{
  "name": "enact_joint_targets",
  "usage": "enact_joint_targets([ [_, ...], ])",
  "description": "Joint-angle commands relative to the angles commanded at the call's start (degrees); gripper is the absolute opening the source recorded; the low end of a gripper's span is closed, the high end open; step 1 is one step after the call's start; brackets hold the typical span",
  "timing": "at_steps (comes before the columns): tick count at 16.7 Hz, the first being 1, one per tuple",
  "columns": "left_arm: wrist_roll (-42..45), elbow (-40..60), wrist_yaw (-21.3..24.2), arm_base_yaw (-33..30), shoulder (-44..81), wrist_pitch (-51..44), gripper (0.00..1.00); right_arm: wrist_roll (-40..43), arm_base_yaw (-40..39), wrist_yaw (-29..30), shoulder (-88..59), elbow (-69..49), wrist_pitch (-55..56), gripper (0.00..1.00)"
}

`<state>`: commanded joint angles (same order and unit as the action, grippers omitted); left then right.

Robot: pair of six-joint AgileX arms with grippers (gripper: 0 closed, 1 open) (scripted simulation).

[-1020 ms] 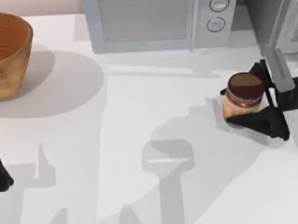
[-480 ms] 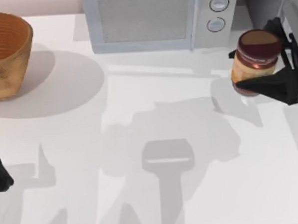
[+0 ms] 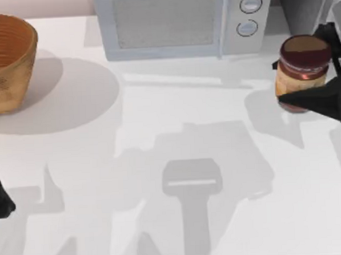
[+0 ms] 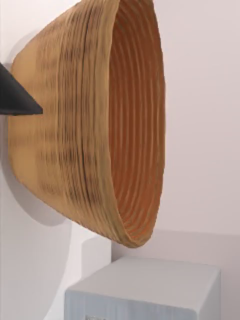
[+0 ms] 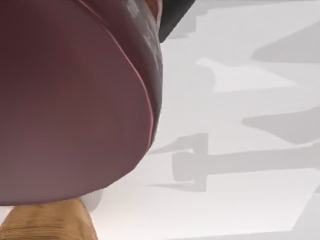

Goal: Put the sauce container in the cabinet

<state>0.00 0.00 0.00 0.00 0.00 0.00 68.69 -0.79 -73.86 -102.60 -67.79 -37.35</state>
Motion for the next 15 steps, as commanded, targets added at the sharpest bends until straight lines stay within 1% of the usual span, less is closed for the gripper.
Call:
enact_joint_targets([
  [3,0.0,0.0,0.0,0.0,0.0,0.0,1.0,-8.1,1.6,7.2,10.8,6.7,0.7,0.0],
  [6,0.0,0.0,0.0,0.0,0.0,0.0,1.0,-18.8,3.0,17.3,26.0,16.2,2.9,0.0],
  [10,0.0,0.0,0.0,0.0,0.0,0.0,1.0,-34.5,3.5,33.3,50.7,31.7,9.1,0.0],
  [15,0.0,0.0,0.0,0.0,0.0,0.0,1.0,-53.5,2.6,54.8,81.2,51.7,21.6,0.0],
])
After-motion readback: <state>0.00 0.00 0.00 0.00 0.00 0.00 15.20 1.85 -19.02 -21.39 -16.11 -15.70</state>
